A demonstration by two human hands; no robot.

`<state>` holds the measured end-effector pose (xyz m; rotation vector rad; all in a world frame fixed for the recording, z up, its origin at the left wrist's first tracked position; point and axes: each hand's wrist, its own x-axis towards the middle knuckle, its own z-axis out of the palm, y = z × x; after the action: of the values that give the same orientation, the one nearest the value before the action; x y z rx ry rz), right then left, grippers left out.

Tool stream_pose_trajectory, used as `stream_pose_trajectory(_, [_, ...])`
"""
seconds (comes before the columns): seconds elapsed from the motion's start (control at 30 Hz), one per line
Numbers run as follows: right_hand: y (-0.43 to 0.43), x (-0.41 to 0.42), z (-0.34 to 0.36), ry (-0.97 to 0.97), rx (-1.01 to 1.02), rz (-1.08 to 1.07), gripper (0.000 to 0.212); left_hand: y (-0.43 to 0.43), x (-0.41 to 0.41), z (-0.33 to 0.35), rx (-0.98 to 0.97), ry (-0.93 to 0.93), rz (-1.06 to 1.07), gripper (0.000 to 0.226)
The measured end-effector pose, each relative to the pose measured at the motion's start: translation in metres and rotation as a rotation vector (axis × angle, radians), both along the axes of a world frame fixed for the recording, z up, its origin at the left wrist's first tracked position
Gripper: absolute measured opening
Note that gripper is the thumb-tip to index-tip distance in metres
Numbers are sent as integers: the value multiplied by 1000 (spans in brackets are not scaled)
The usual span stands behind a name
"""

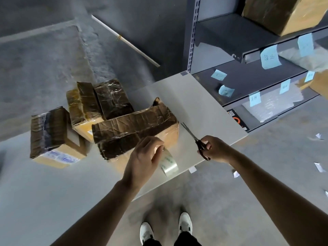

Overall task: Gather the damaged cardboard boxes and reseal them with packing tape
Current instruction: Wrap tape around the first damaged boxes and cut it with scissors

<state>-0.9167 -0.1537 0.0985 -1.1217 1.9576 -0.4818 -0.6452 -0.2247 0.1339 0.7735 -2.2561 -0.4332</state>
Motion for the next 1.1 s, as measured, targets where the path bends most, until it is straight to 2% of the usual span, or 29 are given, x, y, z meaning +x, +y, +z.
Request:
stream_pose_trajectory(0.1, [16, -10, 9, 22, 58, 92, 25, 23, 6, -28, 212, 16, 99, 5])
stream_pose_trajectory(0.27, [31, -21, 17, 14, 38, 164, 19, 37, -7, -46, 1064, 0, 546, 32])
stream_pose_trajectory(0.33, [32, -21, 21, 15, 32, 208, 14, 33, -16, -46, 1247, 59, 583, 34])
stream_pose_trajectory(0.4, [25, -18, 23, 28, 41, 280, 16, 29, -21, -52, 1358, 136, 547, 46])
stream_pose_trajectory(0.47, [17, -16, 26, 40, 59, 327, 22, 30, -25, -54, 1388, 269, 552, 53])
stream_pose_trajectory(0.57, [3, -13, 29, 33, 84, 380, 23, 31, -32, -54, 1373, 458, 652, 48])
stream_pose_trajectory(0.77, [-20, -10, 36, 15, 117, 462, 28, 32, -42, -54, 1373, 558, 677, 49])
stream_pose_trajectory(1.1, [-55, -8, 39, -18, 152, 597, 34, 38, -43, -57, 1373, 573, 646, 43])
